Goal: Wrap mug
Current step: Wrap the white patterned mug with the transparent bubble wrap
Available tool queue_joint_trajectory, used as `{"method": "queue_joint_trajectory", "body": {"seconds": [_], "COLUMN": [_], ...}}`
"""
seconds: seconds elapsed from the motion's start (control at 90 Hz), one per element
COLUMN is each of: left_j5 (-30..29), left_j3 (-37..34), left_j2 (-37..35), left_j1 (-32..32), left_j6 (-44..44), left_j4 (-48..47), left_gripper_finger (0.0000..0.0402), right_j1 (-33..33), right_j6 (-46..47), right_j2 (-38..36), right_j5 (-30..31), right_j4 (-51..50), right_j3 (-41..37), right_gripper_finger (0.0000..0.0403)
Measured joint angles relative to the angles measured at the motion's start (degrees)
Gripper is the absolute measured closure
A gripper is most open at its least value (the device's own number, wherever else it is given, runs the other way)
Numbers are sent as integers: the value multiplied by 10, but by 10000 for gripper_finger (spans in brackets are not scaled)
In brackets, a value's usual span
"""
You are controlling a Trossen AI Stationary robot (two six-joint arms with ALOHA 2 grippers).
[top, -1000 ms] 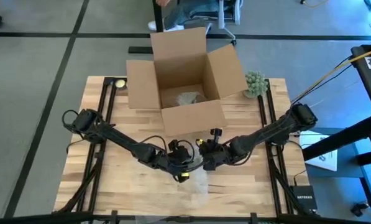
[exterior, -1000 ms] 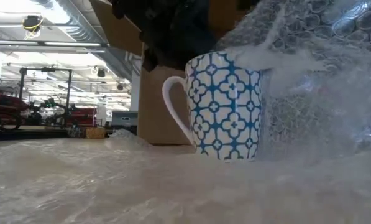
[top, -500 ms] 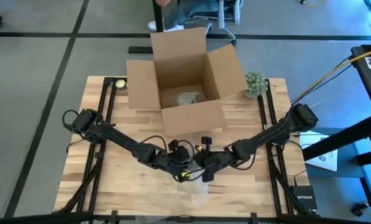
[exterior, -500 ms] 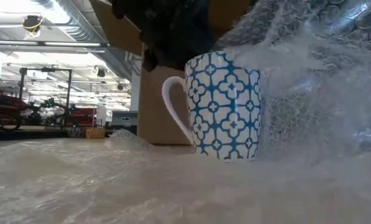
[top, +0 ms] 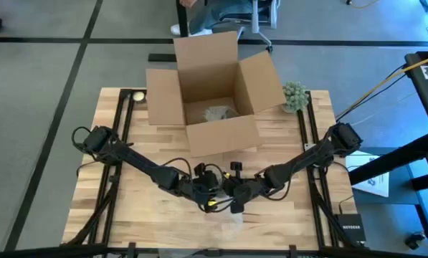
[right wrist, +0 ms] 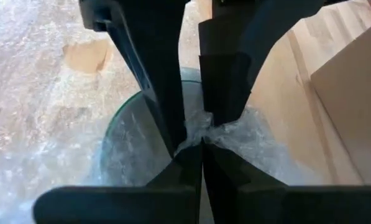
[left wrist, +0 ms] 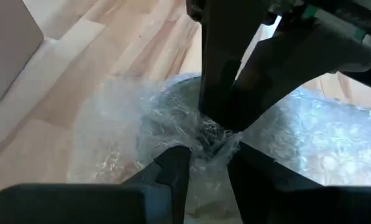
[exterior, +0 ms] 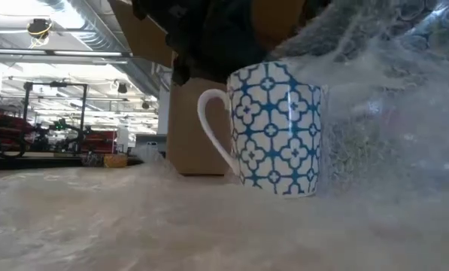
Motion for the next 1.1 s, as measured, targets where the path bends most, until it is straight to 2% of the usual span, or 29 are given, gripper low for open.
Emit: {"method": "queue_joint_trajectory", "body": {"seconds": [0.856,1.1], "left_j5": [5,17], "left_j3": [-1,15], "left_j2": [-11,-42], "left_j1": [0,-12], "left_j6": [13,41], "left_j4": [-3,-39], "left_gripper_finger": [314,314], "right_j1": [0,1], "right_j6": [0,0], "right_j2": [2,4], "right_j5": [4,-1], "right_j4": [1,-6], "right_j3": [-2,-3], "right_gripper_finger": [402,402]}}
